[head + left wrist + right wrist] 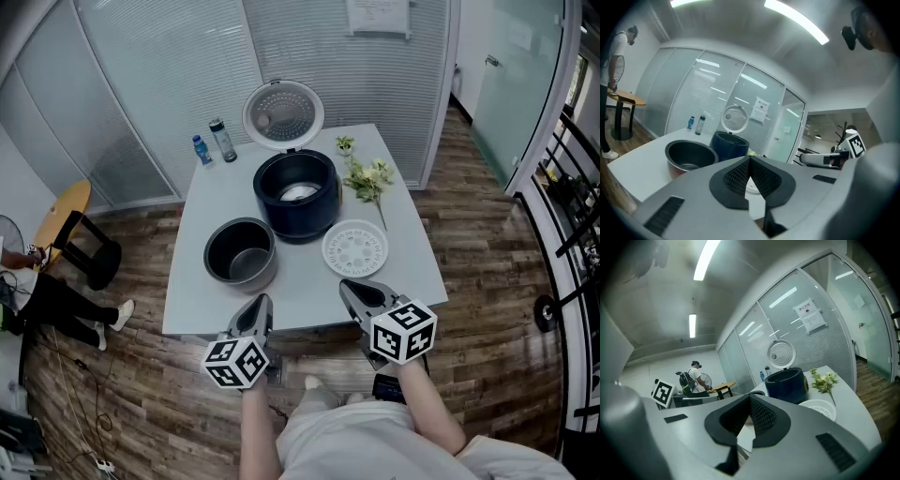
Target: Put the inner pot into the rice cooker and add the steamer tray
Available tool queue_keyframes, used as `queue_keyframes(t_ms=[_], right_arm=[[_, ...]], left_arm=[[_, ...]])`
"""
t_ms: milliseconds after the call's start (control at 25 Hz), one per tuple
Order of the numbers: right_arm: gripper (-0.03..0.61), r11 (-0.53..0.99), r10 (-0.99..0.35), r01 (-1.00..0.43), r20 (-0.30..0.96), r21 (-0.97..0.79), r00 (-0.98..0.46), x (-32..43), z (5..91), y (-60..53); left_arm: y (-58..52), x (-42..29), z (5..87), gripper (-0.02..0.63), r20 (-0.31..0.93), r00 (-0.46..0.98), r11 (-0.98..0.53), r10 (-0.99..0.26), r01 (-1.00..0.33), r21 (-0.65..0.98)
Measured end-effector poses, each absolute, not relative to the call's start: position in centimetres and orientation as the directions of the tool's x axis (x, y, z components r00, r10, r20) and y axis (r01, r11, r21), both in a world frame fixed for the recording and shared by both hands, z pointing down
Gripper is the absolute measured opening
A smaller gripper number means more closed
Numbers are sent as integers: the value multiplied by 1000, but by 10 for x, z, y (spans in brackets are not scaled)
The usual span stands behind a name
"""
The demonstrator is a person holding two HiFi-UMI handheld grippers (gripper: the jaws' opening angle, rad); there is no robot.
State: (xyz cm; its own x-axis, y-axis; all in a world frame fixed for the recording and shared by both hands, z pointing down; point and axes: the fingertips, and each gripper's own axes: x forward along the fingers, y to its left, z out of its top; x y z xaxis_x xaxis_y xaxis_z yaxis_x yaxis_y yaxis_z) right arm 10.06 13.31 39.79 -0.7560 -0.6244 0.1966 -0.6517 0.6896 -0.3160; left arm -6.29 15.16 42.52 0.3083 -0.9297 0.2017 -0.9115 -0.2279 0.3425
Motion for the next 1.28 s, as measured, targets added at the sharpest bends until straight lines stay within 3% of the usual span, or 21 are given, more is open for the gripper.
queue_keyframes(t_ms=[360, 520, 560, 600, 640, 680, 840, 1280], right_arm=[[17, 696, -592, -617, 193, -367, -782, 82, 401, 138], [18, 742, -516, -552, 201, -380, -833, 65, 405, 146], [25, 756, -484, -525, 206, -391, -851, 59, 407, 150], [70, 769, -457, -503, 211, -395, -864, 53, 410, 154], [168, 780, -442, -493, 218, -386, -870, 48, 413, 158], [198, 789, -440, -496, 230, -363, -868, 45, 416, 160], [204, 806, -455, -525, 280, -274, -845, 37, 424, 159], [204, 791, -444, -530, 311, -305, -841, -8, 447, 122]], left_arm=[[163, -89, 412, 11, 162, 275, -199, -948, -906, 372], [165, -100, 418, 12, 194, 258, -172, -947, -912, 372], [164, -100, 423, 66, 214, 264, -172, -940, -913, 371], [163, -99, 426, 171, 232, 269, -173, -935, -915, 364], [164, -99, 428, 190, 241, 268, -174, -933, -920, 352], [165, -100, 428, 191, 240, 263, -173, -934, -924, 340], [170, -107, 425, 195, 223, 224, -148, -949, -938, 314], [160, -168, 461, 192, 275, 148, -48, -950, -939, 342]])
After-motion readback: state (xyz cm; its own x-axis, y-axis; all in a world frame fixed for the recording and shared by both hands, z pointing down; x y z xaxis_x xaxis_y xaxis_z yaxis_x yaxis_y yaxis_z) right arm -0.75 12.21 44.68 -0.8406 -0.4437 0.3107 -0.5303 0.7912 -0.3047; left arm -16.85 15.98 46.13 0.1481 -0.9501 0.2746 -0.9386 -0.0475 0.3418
